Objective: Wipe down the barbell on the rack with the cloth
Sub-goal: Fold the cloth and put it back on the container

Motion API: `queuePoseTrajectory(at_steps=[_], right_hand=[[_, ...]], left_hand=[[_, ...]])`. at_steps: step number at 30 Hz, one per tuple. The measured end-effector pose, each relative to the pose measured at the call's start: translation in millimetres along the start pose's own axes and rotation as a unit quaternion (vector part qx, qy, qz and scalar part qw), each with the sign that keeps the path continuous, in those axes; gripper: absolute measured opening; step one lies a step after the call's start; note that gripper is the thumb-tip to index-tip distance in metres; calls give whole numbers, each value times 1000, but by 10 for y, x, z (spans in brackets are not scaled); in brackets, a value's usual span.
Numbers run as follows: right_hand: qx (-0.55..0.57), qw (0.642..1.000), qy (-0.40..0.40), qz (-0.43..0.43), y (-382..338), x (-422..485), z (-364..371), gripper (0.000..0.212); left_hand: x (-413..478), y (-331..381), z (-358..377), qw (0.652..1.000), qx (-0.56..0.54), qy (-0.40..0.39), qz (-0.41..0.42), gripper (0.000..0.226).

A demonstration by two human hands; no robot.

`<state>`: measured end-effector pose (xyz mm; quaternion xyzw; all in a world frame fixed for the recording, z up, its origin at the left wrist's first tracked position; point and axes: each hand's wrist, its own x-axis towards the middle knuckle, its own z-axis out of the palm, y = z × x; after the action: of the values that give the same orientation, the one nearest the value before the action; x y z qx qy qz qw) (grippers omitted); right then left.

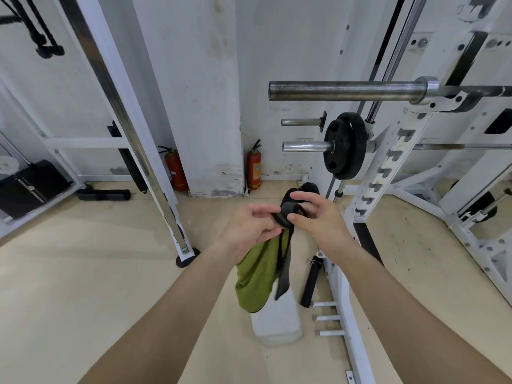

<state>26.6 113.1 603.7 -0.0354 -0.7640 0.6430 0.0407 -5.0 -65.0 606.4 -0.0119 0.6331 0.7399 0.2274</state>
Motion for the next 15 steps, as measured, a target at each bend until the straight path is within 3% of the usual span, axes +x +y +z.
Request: queuePoseTrajectory(at_steps=[6,15], right_hand=[[-99,994,-16,-43,-58,-36,22,35],[-149,984,-52,-77,-79,-121,-90,36]], left_hand=[[-103,0,57,993,63,53,87,13],[-164,-82,192,988,83,55,119,7]])
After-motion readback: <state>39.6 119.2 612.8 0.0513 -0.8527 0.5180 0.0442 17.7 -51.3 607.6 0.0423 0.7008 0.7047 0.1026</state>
